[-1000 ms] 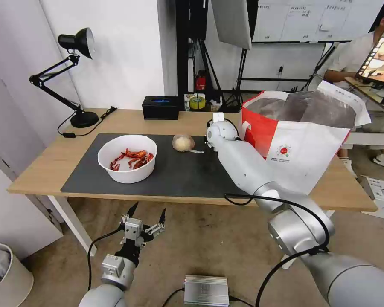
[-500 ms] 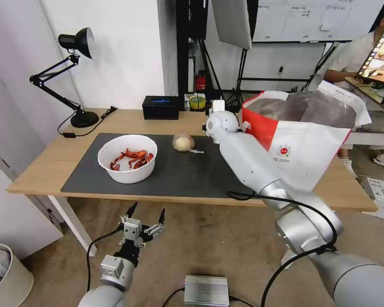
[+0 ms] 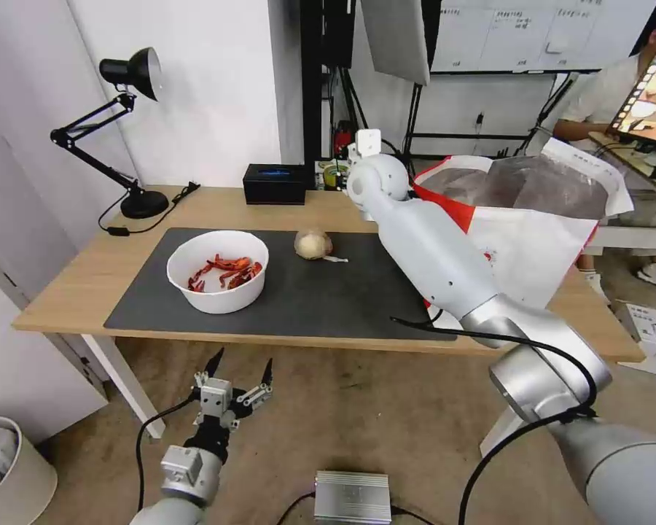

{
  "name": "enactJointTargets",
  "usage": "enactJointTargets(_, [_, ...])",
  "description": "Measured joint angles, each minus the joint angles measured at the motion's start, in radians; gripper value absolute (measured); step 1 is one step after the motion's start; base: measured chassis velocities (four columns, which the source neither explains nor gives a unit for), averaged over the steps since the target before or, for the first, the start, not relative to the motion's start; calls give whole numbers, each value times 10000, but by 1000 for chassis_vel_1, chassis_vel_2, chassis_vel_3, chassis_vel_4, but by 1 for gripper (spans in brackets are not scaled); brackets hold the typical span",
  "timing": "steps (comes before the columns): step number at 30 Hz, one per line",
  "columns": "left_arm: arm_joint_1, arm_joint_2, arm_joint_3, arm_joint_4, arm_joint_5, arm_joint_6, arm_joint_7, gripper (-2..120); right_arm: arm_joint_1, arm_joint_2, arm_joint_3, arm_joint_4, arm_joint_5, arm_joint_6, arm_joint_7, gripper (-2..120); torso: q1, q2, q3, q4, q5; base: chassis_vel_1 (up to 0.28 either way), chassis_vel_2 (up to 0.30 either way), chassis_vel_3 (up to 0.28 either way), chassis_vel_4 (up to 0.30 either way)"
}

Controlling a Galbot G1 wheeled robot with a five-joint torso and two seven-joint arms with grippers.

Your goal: Pick up the trash from the table and place it into the takeout bag.

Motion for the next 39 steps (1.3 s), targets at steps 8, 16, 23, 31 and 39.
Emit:
enactJointTargets(8, [177, -126, -248, -76, 18, -86, 23, 100, -31, -101, -71, 847, 249, -5, 539, 0, 0, 0, 0, -1, 2, 0, 0, 0, 0])
enactJointTargets(16, [296, -189, -336, -129, 40, -174, 40, 100, -288, -606, -63, 2116, 508, -8, 1421, 0, 0, 0, 0, -3, 2, 0, 0, 0, 0])
enactJointTargets(23, [378, -154, -393, -203, 41, -188, 41, 100, -501, -1144, -124, 3163, 762, -12, 2041, 0, 0, 0, 0, -2, 3, 0, 0, 0, 0])
enactJointTargets(31, [447, -193, -326, -205, 106, -240, 46, 100, -689, -2108, -35, 4515, 1197, -13, 2373, 0, 0, 0, 0, -2, 3, 0, 0, 0, 0])
enactJointTargets(39, [394, -207, -166, -135, 164, -241, 53, 100, -957, -3052, 168, 5747, 1755, -13, 2574, 0, 0, 0, 1, -1, 2, 0, 0, 0, 0])
